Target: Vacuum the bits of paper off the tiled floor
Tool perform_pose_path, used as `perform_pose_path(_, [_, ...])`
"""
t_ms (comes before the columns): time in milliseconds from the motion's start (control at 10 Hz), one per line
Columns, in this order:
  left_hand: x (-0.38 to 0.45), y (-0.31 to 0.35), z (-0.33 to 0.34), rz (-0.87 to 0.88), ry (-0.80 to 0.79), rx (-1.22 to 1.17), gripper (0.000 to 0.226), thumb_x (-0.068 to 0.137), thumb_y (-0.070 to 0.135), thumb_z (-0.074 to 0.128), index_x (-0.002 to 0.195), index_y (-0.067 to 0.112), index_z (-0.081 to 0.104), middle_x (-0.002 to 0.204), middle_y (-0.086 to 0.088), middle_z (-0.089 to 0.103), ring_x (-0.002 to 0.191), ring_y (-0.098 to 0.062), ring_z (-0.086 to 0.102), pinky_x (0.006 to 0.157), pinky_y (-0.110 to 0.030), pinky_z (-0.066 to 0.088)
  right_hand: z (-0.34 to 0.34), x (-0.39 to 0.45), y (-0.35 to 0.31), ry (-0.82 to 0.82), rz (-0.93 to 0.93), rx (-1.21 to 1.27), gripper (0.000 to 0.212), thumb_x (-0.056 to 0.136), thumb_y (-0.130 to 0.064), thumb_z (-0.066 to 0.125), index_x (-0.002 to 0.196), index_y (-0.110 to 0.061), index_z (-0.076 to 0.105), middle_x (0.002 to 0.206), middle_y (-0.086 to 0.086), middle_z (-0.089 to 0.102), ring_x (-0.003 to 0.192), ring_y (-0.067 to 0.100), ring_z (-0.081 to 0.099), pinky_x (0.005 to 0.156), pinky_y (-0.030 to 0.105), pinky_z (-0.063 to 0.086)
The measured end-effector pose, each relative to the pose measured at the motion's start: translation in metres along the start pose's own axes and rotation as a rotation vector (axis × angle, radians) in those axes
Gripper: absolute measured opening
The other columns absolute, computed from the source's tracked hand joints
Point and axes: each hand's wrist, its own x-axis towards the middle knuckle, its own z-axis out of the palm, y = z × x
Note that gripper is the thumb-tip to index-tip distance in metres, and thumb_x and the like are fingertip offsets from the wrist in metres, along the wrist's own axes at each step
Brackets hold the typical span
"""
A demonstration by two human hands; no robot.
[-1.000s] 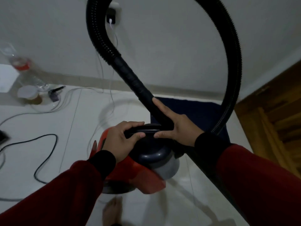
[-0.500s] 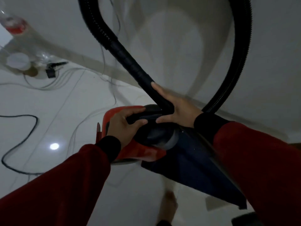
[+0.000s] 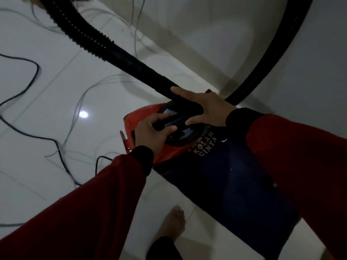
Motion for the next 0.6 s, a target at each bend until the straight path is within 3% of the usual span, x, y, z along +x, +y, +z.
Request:
perform_pose_path(100, [-0.004, -0.021, 0.007, -0.033, 0.038, -0.042, 0.038, 0.072, 0.013, 0.078, 0.108, 0.014, 0.069, 0.110, -0.002, 0.069, 0.103, -0.013, 0.064, 0.092, -0.023, 0.051, 0.015, 0.006, 0.010, -0.028, -0.039, -0.037, 0.099, 0.081, -0.014, 0.075, 0.143, -0.043, 0.003, 0.149, -0.010, 0.037, 0.130, 0.006, 0.043, 0.101, 0.006, 0.037])
perform_pose_path(200, [0.000, -0.027, 0.009, -0.009, 0.078, -0.038, 0.037, 0.070, 0.017, 0.078, 0.106, 0.015, 0.069, 0.108, 0.001, 0.070, 0.102, -0.011, 0.064, 0.092, -0.021, 0.050, 0.014, 0.012, 0.013, 0.002, -0.080, -0.063, 0.102, 0.080, -0.017, 0.076, 0.143, -0.039, 0.000, 0.145, -0.026, 0.028, 0.124, -0.011, 0.033, 0.095, -0.008, 0.027])
perform_pose_path(300, [0.004, -0.024, 0.011, 0.017, 0.066, 0.011, 0.037, 0.073, 0.023, 0.076, 0.109, 0.019, 0.068, 0.115, 0.000, 0.067, 0.107, -0.011, 0.060, 0.093, -0.019, 0.045, 0.009, 0.008, 0.011, 0.058, -0.047, -0.223, 0.097, 0.082, -0.029, 0.073, 0.142, -0.048, 0.000, 0.124, 0.010, 0.058, 0.109, 0.023, 0.056, 0.095, 0.024, 0.045])
perform_pose_path(400, [0.002, -0.018, 0.009, 0.017, 0.069, 0.186, 0.042, 0.077, 0.026, 0.071, 0.117, 0.016, 0.063, 0.129, -0.005, 0.054, 0.122, -0.017, 0.047, 0.096, -0.011, 0.027, 0.020, -0.006, -0.001, 0.144, 0.006, -0.339, 0.091, 0.085, -0.028, 0.070, 0.145, -0.042, 0.004, 0.125, 0.010, 0.048, 0.104, 0.025, 0.052, 0.090, 0.032, 0.046])
perform_pose_path(500, [-0.005, -0.014, -0.007, -0.096, 0.072, 0.313, 0.055, 0.077, 0.026, 0.070, 0.124, 0.003, 0.054, 0.128, -0.020, 0.052, 0.124, -0.031, 0.043, 0.103, -0.024, 0.022, 0.020, -0.013, -0.008, 0.250, 0.015, -0.357, 0.086, 0.083, -0.014, 0.070, 0.147, -0.040, 0.018, 0.150, 0.017, 0.031, 0.129, 0.035, 0.042, 0.106, 0.044, 0.041])
perform_pose_path(600, [-0.047, 0.003, -0.038, -0.167, 0.002, 0.402, 0.048, 0.078, 0.028, 0.065, 0.114, -0.003, 0.061, 0.112, -0.030, 0.061, 0.111, -0.041, 0.052, 0.100, -0.042, 0.034, 0.034, -0.036, -0.029, 0.365, 0.142, -0.297, 0.085, 0.079, -0.002, 0.063, 0.145, -0.039, 0.022, 0.157, 0.019, 0.022, 0.139, 0.044, 0.029, 0.112, 0.054, 0.031])
